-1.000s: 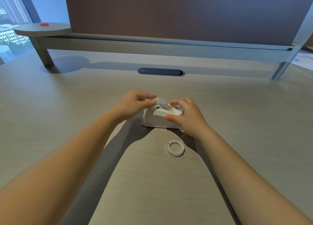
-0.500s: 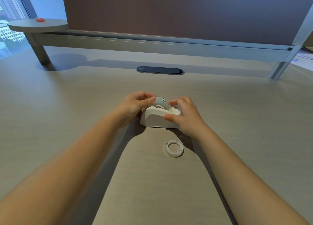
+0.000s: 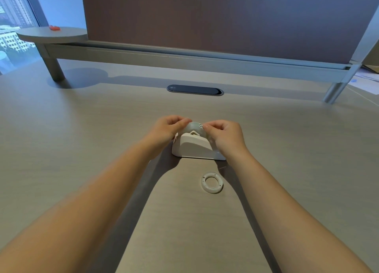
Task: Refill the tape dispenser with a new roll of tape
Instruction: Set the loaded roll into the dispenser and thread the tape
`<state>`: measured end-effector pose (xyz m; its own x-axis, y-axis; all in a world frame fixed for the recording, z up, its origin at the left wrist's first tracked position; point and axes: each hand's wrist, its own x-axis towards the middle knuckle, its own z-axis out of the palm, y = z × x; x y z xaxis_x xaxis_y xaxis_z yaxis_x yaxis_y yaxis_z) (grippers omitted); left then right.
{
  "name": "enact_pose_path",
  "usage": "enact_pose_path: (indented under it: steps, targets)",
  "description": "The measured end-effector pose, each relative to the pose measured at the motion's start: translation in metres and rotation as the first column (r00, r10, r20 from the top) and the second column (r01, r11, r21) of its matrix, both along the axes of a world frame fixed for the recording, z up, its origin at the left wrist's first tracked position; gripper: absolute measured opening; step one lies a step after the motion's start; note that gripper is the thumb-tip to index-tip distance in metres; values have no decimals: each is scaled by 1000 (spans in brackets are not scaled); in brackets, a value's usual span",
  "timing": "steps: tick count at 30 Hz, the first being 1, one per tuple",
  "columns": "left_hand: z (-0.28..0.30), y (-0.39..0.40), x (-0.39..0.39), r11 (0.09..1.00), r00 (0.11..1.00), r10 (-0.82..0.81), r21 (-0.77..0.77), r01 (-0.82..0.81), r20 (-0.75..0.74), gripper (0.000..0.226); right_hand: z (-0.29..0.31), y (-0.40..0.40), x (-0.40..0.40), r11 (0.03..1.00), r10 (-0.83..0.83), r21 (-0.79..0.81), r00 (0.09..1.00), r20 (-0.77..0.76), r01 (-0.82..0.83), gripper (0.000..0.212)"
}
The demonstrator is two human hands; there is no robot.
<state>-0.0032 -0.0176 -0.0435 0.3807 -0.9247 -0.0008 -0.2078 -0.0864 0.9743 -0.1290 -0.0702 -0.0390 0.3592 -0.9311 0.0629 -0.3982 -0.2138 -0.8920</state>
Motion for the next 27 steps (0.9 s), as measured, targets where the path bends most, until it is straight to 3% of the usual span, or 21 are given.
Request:
enact_pose_path:
  steps: [2,4,7,10,13,17,21,27]
  targets:
    - [0,0,-1,1000,1000,21,-9,-21,-18,31,-2,2,2,997,-48,-57,999,23,50,24]
    - [-2,0,-1,999,999,32,-4,-31,5,32,-4,4,3,975,-80,-212,997,-20,74,20]
    - [-4,2,-1,999,998,41,-7,-41,45,31,-3,10,1,886,-124,-463,969,-212,13,25]
    - [-3,3,-2,998,996,49,-34,-47,71,32,2,9,-1,839,-138,-536,919,-370,-89,24]
    - [-2,6,-2,998,995,54,-33,-52,78,32,10,5,-1,880,-91,-458,904,-417,-123,22]
    - [-1,10,-2,998,996,53,-22,-52,70,32,18,-4,3,975,48,-180,917,-397,-129,40]
    - [0,12,-2,999,997,31,-31,-29,69,31,21,-4,10,995,101,13,957,-271,-102,46]
    - [0,12,-2,1000,993,22,-9,-21,117,30,41,-6,11,999,51,14,951,-305,-49,43]
